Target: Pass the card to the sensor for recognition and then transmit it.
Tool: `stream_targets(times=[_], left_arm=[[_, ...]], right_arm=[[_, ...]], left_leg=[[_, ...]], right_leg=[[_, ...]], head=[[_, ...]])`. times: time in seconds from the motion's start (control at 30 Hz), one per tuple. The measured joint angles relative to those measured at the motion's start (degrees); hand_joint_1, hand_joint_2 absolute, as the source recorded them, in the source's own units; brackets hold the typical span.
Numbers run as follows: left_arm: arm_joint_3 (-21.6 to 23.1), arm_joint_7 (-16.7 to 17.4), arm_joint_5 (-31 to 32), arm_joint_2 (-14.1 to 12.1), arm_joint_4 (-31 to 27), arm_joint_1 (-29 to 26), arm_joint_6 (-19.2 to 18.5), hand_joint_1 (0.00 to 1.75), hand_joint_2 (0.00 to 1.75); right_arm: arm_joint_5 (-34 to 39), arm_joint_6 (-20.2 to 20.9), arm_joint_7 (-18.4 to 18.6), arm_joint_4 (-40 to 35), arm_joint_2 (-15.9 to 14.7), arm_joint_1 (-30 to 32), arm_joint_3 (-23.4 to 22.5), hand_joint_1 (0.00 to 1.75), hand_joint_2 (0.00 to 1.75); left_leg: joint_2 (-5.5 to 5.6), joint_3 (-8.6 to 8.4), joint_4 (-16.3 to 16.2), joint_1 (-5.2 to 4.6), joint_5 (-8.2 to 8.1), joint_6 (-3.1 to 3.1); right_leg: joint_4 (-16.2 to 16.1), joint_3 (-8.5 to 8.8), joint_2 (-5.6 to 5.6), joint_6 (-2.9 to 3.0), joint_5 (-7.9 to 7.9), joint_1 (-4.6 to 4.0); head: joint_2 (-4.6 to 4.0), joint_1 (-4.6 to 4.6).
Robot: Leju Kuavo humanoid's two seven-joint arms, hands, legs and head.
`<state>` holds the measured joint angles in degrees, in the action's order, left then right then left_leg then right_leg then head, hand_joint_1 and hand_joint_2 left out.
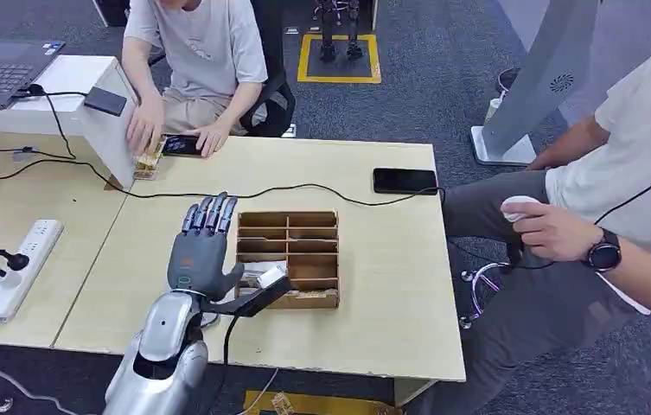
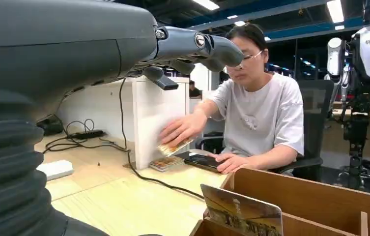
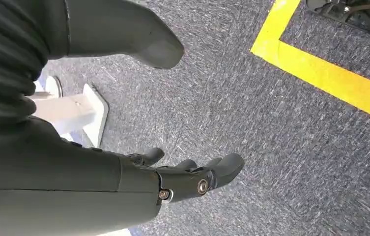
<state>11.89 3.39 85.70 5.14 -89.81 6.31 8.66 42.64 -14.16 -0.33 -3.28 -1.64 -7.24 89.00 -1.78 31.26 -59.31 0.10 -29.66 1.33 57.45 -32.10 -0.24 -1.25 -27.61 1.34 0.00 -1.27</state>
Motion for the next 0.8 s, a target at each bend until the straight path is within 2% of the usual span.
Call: stream_targets(times=[0.43, 0.67, 0.8], left_arm=[[0.04, -0.61, 0.00, 0.07, 1.29, 0.66, 1.60, 0.00, 1.75], [0.04, -2.95, 0.00, 1.51, 1.68, 0.90, 2.25, 0.00, 1.75], [0.55, 0.46, 0.00, 1.03, 2.40, 1.45, 3.15, 0.00, 1.75]], right_arm=[[-0.63, -0.04, 0.07, -0.07, 0.31, -0.52, 0.00, 0.00, 1.75], [-1.22, 0.00, 0.07, -0.07, 0.48, -0.67, 0.00, 0.00, 1.75], [-1.22, 0.00, -0.02, -0.11, 0.63, -0.79, 0.00, 0.00, 1.75]], left_leg=[[0.00, 0.00, 0.00, 0.00, 0.00, 0.00], [0.00, 0.01, 0.00, 0.00, 0.00, 0.00], [0.00, 0.00, 0.00, 0.00, 0.00, 0.00]], right_leg=[[0.00, 0.00, 0.00, 0.00, 0.00, 0.00], [0.00, 0.00, 0.00, 0.00, 0.00, 0.00], [0.00, 0.00, 0.00, 0.00, 0.00, 0.00]], head=[[0.00, 0.00], [0.00, 0.02], [0.00, 0.00]])
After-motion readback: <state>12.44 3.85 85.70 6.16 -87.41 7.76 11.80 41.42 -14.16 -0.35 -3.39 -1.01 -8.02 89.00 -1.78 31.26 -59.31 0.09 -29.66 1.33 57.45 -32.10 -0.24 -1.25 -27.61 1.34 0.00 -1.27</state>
